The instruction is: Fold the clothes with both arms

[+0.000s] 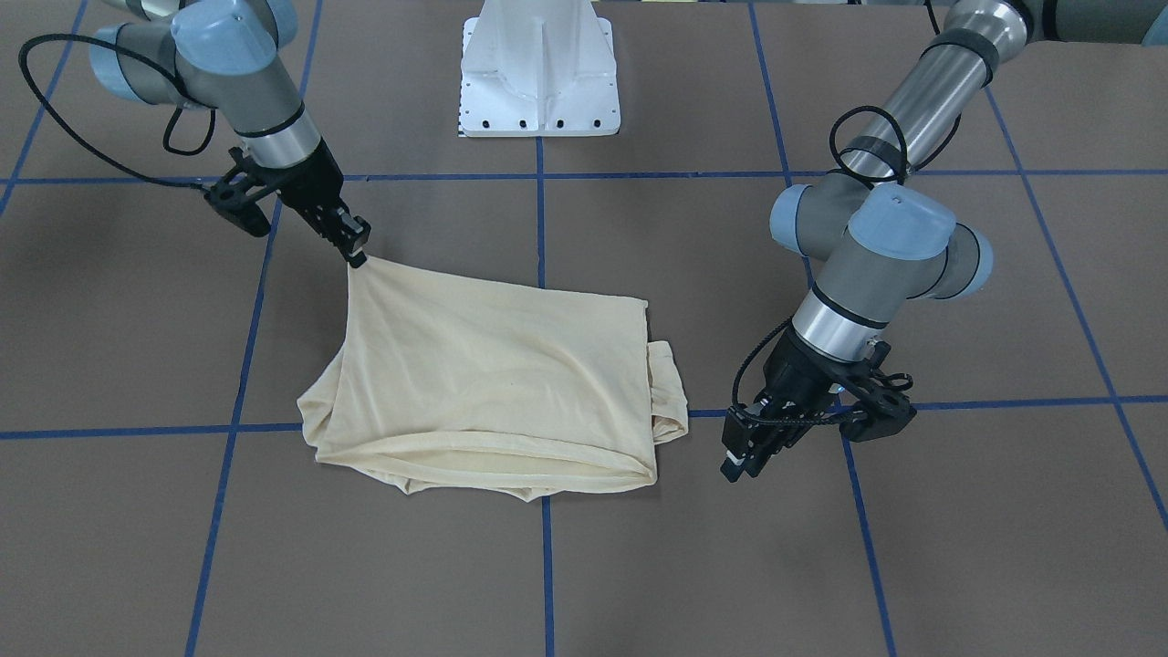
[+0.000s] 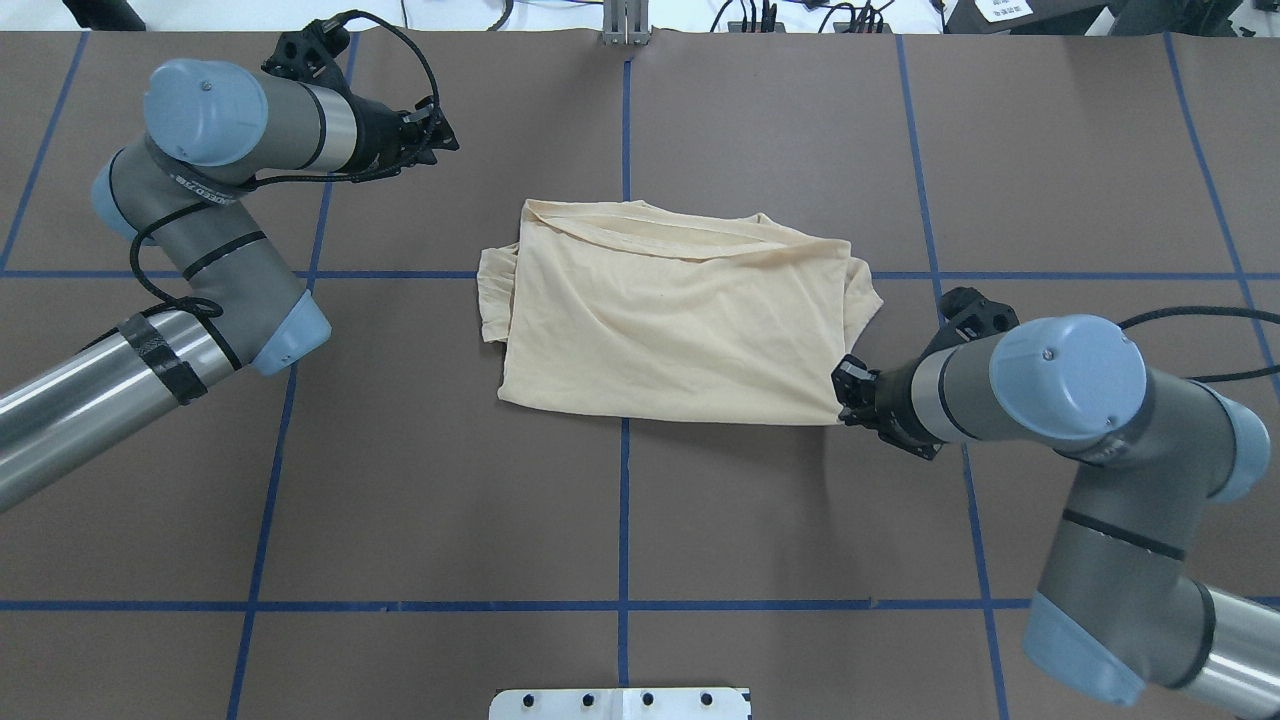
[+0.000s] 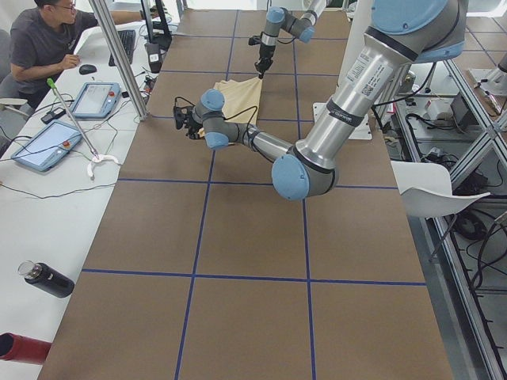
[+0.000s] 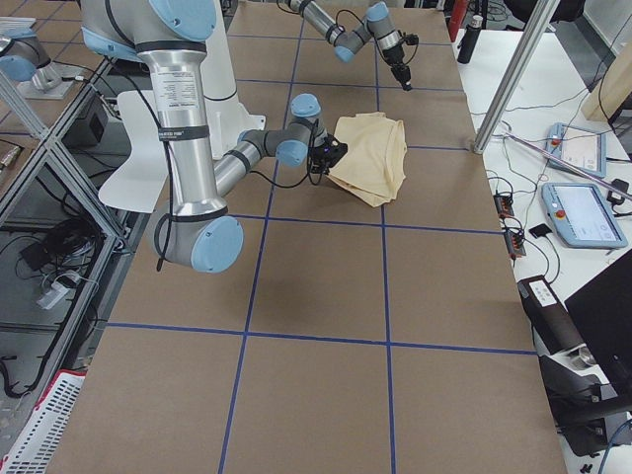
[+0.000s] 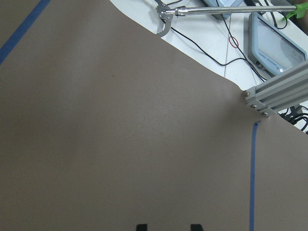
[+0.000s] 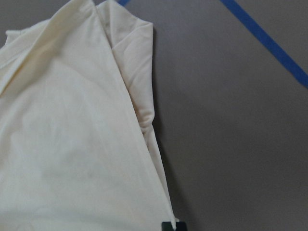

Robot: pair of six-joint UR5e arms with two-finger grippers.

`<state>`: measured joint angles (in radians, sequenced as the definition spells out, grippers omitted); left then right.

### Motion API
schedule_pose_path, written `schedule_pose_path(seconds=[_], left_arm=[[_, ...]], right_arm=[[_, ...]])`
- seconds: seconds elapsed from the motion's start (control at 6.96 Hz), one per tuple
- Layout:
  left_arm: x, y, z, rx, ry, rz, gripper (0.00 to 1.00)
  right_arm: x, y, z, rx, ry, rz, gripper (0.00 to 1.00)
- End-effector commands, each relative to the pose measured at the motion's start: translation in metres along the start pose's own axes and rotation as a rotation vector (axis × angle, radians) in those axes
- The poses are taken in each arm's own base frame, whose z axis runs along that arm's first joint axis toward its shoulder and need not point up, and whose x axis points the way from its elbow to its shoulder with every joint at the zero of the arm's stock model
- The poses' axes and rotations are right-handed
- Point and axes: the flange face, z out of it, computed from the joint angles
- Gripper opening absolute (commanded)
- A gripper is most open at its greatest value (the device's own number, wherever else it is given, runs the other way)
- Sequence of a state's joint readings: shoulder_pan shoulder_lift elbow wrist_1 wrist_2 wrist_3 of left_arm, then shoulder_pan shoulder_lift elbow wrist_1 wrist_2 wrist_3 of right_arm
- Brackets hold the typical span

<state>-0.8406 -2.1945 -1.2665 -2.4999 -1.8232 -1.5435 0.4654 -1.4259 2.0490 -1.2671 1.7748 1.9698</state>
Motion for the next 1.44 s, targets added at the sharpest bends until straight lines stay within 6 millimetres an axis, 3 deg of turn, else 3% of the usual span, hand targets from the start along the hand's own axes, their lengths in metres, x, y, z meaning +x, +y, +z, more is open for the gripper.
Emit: schedule_pose_path(seconds=[0.0,0.29,0.43,0.57,0.72,0.86,1.01,1.15,1.29], left_arm=[[0.010,0.010,-0.010,-0.084,0.029,0.002,0.41],[0.031,0.029,-0.030,-0.165,0.081,-0.012,0.41],[0.030,0.047,-0.055,-0.245,0.108,-0.062,0.42],[0.041,0.084,-0.071,-0.306,0.129,-0.122,0.48],[0.035,0.117,-0.071,-0.346,0.118,-0.161,0.54],[0.032,0.134,-0.071,-0.370,0.107,-0.185,0.58],[0.021,0.160,-0.062,-0.384,0.063,-0.229,0.58],[0.022,0.197,-0.050,-0.353,-0.031,-0.237,0.58],[0.026,0.244,-0.038,-0.321,-0.125,-0.224,0.58]], right_arm=[[0.041,0.111,-0.023,-0.142,0.128,-0.054,0.00],[0.075,0.178,-0.036,-0.278,0.224,-0.120,0.04],[0.091,0.207,-0.033,-0.302,0.260,-0.096,0.99],[0.092,0.212,-0.034,-0.293,0.265,-0.027,1.00],[0.080,0.194,-0.036,-0.266,0.238,0.003,1.00],[0.062,0.164,-0.040,-0.225,0.198,0.048,1.00],[0.038,0.124,-0.050,-0.178,0.142,0.107,1.00],[0.002,0.090,-0.062,-0.143,0.071,0.151,1.00],[-0.035,0.039,-0.064,-0.092,0.024,0.198,1.00]])
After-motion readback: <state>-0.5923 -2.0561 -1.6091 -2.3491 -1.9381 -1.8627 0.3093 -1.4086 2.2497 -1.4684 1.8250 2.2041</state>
